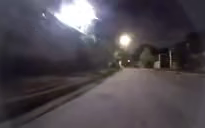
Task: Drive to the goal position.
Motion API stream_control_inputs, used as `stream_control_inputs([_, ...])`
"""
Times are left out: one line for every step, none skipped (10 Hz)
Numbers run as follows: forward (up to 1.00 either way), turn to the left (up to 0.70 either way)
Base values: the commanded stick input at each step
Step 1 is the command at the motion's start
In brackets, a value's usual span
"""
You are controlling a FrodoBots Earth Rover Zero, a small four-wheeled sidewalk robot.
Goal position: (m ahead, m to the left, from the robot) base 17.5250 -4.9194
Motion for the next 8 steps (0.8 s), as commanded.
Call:
stream_control_inputs([0.7,0.0])
stream_control_inputs([0.7,0.0])
stream_control_inputs([0.7,0.0])
stream_control_inputs([0.7,0.0])
stream_control_inputs([0.7,0.0])
stream_control_inputs([0.7,0.0])
stream_control_inputs([0.7,0.0])
stream_control_inputs([0.7,0.0])
